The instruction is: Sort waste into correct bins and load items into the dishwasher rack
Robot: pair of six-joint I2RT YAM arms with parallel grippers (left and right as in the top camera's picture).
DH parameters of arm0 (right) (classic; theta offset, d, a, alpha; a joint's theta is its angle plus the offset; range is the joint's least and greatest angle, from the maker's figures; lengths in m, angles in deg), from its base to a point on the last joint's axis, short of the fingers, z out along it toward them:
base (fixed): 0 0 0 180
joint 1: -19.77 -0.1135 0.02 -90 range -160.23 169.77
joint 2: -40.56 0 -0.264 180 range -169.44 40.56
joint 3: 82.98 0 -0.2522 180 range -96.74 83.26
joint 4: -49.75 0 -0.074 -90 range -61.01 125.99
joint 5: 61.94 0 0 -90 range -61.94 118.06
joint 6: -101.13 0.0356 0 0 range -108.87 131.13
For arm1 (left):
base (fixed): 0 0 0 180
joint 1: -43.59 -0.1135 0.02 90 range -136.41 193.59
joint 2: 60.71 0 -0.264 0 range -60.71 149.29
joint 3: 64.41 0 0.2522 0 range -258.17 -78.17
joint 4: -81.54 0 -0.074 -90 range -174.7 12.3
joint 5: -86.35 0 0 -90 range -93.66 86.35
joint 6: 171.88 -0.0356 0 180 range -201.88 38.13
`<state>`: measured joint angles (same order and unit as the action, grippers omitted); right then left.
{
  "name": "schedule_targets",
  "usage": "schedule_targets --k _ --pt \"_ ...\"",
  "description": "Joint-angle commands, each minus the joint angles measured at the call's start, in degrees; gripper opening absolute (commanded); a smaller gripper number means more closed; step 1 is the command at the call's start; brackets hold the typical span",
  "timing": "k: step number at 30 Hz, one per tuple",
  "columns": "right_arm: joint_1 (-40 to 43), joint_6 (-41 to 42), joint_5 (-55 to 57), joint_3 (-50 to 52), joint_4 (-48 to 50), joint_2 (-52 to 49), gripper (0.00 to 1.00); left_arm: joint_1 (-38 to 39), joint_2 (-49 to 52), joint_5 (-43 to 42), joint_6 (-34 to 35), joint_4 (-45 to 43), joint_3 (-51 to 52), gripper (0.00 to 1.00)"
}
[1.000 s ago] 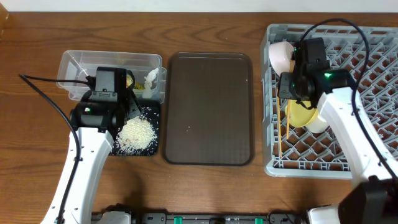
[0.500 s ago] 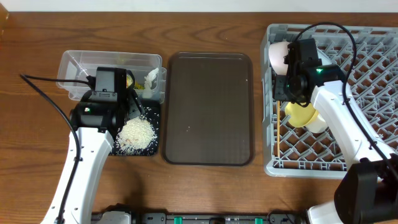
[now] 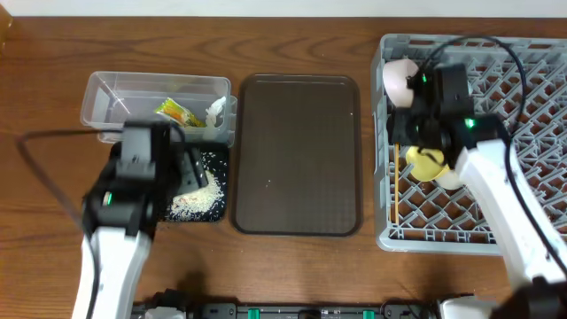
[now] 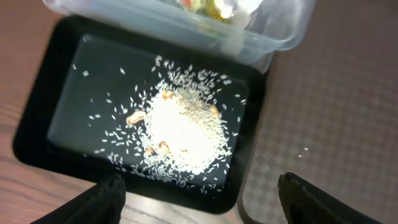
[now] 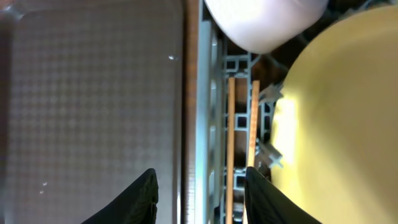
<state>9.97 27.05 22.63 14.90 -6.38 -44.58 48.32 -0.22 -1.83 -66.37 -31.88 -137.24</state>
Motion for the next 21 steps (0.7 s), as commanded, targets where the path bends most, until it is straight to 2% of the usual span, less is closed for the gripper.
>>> schedule_targets --k 1,3,5,6,7,8,14,21 --pt "0.0 -0.5 -1.8 7.7 2.4 8.8 0.47 1.0 -8.5 -0.3 -2.9 0.0 3.6 0.81" --pt "0.0 -0.7 0.6 12.1 3.2 15.1 0.55 1.0 -13.0 -0.3 -1.6 0.0 5.6 0.82" --pt "0.0 -0.1 4.7 15.4 3.1 21.1 0.68 1.0 -16.4 -0.3 -1.2 0.0 7.1 0.91" --pt "0.0 -0.1 6.6 16.9 2.8 24.3 0.76 1.0 -17.8 -0.4 -1.0 0.0 7.6 0.91" --pt "0.0 -0.1 8.2 18.0 2.6 26.9 0.96 1.0 -18.8 -0.3 -0.8 0.1 7.7 0.91" --pt "0.0 -0.1 10.0 19.0 2.3 29.8 0.99 1.0 -19.5 -0.3 -0.8 0.0 7.7 0.91" --pt "0.0 -0.1 12.7 20.5 -1.0 40.2 0.99 1.0 -20.4 -0.3 -0.8 0.3 7.7 0.91" --pt "0.0 -0.1 12.7 20.5 -1.4 43.2 0.99 1.0 -19.9 -0.3 -0.8 0.3 7.7 0.91"
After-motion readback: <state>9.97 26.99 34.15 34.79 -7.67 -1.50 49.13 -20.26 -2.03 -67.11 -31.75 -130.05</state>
